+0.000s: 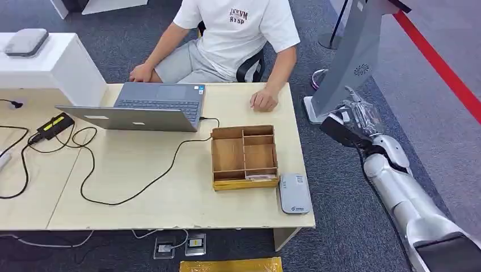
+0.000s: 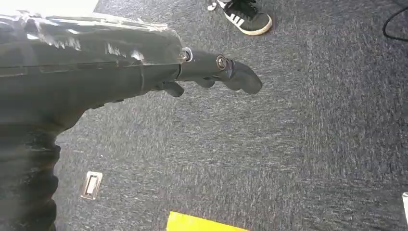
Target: Pass the card to the sensor for recognition and then transmit it.
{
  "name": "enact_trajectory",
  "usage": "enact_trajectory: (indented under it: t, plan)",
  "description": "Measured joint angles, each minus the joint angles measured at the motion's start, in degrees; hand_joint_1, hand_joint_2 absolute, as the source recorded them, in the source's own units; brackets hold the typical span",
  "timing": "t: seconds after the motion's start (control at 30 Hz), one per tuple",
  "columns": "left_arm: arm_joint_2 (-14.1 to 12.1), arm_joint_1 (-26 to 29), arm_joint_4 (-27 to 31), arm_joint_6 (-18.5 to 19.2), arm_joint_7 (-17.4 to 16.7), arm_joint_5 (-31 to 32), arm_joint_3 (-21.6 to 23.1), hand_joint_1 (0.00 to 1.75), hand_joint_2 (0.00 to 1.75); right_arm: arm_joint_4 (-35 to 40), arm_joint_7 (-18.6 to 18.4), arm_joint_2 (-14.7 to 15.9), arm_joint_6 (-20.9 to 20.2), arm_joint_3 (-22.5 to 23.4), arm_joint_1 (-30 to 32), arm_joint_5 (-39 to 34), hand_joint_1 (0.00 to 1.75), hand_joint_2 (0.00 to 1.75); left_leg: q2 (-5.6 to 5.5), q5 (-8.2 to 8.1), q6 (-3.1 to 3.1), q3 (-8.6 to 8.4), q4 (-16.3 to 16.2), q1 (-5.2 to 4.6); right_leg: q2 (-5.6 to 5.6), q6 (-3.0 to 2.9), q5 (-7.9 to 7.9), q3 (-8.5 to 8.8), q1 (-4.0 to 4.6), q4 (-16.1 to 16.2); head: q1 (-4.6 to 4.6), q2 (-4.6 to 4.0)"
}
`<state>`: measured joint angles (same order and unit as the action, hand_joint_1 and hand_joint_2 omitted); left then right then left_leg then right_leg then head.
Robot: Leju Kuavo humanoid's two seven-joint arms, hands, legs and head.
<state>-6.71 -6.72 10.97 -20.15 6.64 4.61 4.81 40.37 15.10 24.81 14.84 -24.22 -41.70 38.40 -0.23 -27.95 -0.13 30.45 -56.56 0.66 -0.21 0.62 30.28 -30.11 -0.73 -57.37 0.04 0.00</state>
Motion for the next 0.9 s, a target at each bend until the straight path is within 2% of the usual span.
enact_trajectory:
  t: [0.37, 0.77, 0.9]
  plan:
    - [0.0, 0.0, 0.0, 0.0, 0.4, -0.6, 0.0, 0.0, 1.75, 6.1, -2.6, 1.8, -3.9, 0.0, 4.9, -0.4, 1.75, 1.75, 0.0, 0.0, 0.0, 0.0, 0.0, 0.0, -0.01, 0.0, 0.0, 0.0, 0.0, 0.0, 0.0, 0.0]
    - [-0.1, -0.1, 0.0, 0.1, 0.4, -0.5, 0.0, 0.0, 1.75, 11.2, -4.2, 3.2, -4.7, 0.1, 8.8, -1.0, 1.75, 1.75, 0.02, 0.0, 0.0, 0.0, 0.0, 0.0, 0.02, 0.0, 0.0, -0.01, 0.0, 0.0, 0.0, 0.0]
    - [-0.1, -0.1, 0.0, 0.1, 0.4, -0.6, 0.0, 0.0, 1.75, 13.6, -5.7, 3.8, -6.5, 0.8, 11.0, -1.2, 1.75, 1.75, -0.01, 0.0, 0.0, 0.01, 0.0, 0.0, -0.03, 0.0, 0.0, 0.0, 0.0, 0.0, 0.0, 0.0]
